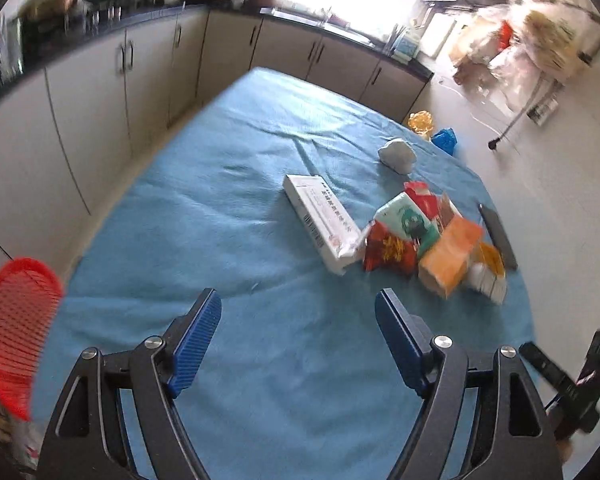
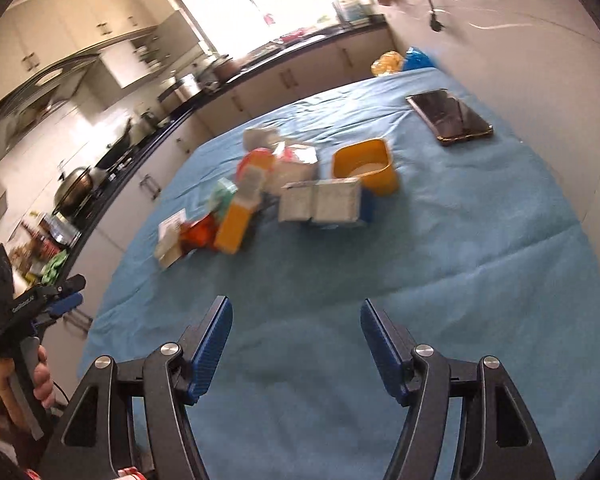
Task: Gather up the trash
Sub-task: 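Grasp the white medicine box with the left tool while the right tool grasps a small printed box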
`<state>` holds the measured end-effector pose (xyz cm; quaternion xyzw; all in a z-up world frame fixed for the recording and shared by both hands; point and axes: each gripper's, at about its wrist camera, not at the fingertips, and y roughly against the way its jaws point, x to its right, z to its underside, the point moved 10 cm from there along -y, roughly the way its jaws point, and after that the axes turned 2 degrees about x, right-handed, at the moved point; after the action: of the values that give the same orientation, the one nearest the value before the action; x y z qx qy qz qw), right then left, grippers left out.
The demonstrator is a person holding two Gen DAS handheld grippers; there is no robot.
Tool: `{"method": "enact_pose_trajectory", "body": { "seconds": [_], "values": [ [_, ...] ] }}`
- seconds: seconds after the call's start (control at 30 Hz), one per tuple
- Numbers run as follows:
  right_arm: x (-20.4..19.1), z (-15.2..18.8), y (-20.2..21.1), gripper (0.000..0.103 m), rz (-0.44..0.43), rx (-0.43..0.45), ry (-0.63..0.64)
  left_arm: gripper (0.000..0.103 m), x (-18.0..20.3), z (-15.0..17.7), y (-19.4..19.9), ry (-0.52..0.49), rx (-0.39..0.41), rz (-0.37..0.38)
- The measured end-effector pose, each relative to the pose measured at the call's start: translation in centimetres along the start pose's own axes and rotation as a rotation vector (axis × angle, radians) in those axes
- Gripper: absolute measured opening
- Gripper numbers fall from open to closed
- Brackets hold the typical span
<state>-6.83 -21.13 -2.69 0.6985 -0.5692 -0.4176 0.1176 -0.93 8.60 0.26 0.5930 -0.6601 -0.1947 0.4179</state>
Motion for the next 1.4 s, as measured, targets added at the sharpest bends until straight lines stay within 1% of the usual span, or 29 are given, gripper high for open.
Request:
{"method": "enact_pose_trajectory", "body": {
  "seconds": [0.1,0.23,0.3,0.47,0.5,0.53,0.6,0.7,0.73,0.77,0.8,0.83,0.9,0.97,1.0,1.07,1.1,1.13,1.2,1.27,1.33,1.4],
  "values": [
    [1.3,-1.7,-1.2,0.071,0.011,-0.003,-0.021,0.078,0.4,-1.4,-3.2,0.040,-0.035,0.015],
    [1.8,-4.0,-3.8,0.072,0.040,-0.017,-0.020,0.078,0.7,-3.2,-7.2,0.063,-0.067,-0.002],
    [2.0,-4.9,-5.0,0.076,0.047,-0.024,-0.029,0.078,0.9,-3.9,-9.0,0.083,-0.082,0.003],
    [2.7,-6.8,-7.6,0.078,0.062,-0.014,-0.036,0.078,1.6,-4.3,-12.2,0.123,-0.139,0.016],
    [2.7,-6.9,-8.0,0.078,0.049,-0.020,-0.038,0.082,1.9,-4.5,-12.5,0.110,-0.128,0.002],
    [2.5,-7.0,-8.4,0.078,0.035,-0.026,-0.039,0.083,2.2,-4.6,-12.6,0.100,-0.127,-0.004],
    [1.9,-6.8,-8.7,0.078,-0.016,-0.044,-0.040,0.083,3.0,-4.5,-13.1,0.079,-0.145,-0.001],
    [-0.1,-5.4,-8.6,0.078,-0.105,-0.090,-0.017,0.083,3.8,-4.1,-13.4,0.013,-0.152,-0.039],
    [-0.7,-4.9,-8.5,0.078,-0.122,-0.103,-0.009,0.072,4.1,-3.8,-13.4,-0.021,-0.160,-0.046],
    [-1.4,-4.1,-8.3,0.078,-0.143,-0.124,0.006,0.065,4.3,-3.6,-13.4,-0.045,-0.166,-0.050],
    [-2.1,-3.3,-8.1,0.078,-0.162,-0.144,0.025,0.051,4.4,-3.3,-13.2,-0.072,-0.178,-0.053],
    [-2.7,-2.6,-8.0,0.078,-0.171,-0.159,0.045,0.050,4.5,-2.9,-13.0,-0.097,-0.206,-0.053],
    [-3.5,-1.8,-7.7,0.078,-0.159,-0.172,0.105,0.050,4.5,-2.2,-12.4,-0.132,-0.225,-0.049],
    [-3.9,-1.5,-7.4,0.079,-0.111,-0.154,0.187,0.050,4.3,-1.7,-11.9,-0.152,-0.232,-0.048],
    [-4.0,-1.5,-7.3,0.081,-0.070,-0.136,0.234,0.051,4.1,-1.6,-11.7,-0.157,-0.236,-0.045],
    [-4.3,-1.8,-7.4,0.084,-0.024,-0.110,0.297,0.053,3.6,-1.3,-11.3,-0.146,-0.238,-0.041],
    [-4.6,-2.0,-7.5,0.085,-0.004,-0.099,0.338,0.056,3.4,-1.2,-11.1,-0.136,-0.237,-0.036],
    [-4.9,-2.2,-7.8,0.086,0.015,-0.086,0.377,0.057,3.3,-1.1,-11.0,-0.132,-0.234,-0.038],
    [-5.7,-2.6,-8.3,0.092,0.051,-0.060,0.481,0.058,3.3,-1.0,-10.9,-0.141,-0.224,-0.040],
    [-6.1,-2.8,-9.2,0.092,0.071,-0.060,0.555,0.060,3.6,-0.9,-11.1,-0.165,-0.212,-0.054],
    [-6.1,-2.3,-10.1,0.092,0.061,-0.091,0.587,0.062,3.9,-0.6,-11.2,-0.197,-0.196,-0.077],
    [-6.2,-2.0,-10.9,0.091,0.049,-0.119,0.607,0.062,4.0,-0.3,-11.1,-0.232,-0.185,-0.102]
  ]
}}
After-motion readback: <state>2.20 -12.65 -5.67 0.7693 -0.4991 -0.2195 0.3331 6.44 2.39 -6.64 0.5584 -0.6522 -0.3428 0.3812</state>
